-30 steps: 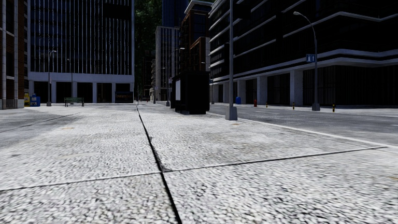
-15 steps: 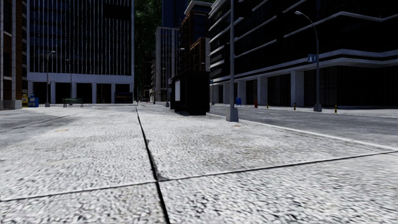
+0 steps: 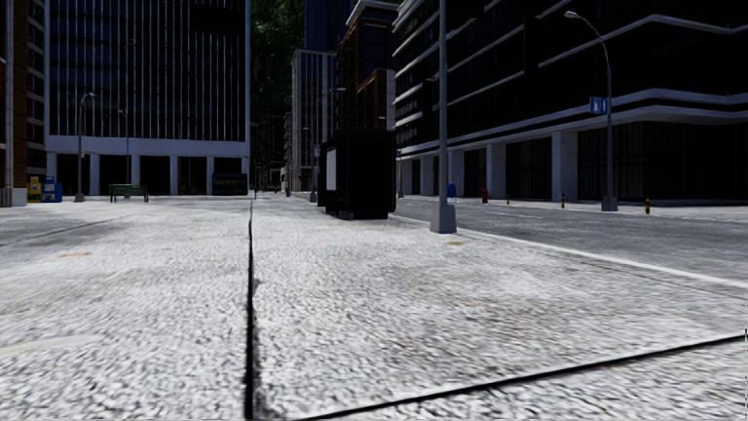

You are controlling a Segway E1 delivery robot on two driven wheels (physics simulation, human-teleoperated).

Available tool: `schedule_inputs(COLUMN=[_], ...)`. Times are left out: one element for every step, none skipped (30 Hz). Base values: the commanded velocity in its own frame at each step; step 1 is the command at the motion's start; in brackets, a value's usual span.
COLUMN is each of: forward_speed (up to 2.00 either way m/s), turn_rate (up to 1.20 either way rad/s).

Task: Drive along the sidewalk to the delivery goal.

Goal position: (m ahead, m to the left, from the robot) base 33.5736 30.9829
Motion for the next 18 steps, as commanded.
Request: schedule_inputs(forward_speed=[1.73, 1.73, 1.73, 1.73, 1.74, 1.74, 1.74, 1.76, 1.76, 1.77, 1.77, 1.79, 1.79, 1.79, 1.79, 1.79, 1.8, 1.8], turn_rate=[0.0, 0.0, 0.0, 0.0, 0.0, 0.01, 0.01, 0.05, 0.08, 0.1, 0.1, 0.11, 0.13, 0.13, 0.13, 0.14, 0.14, 0.15])
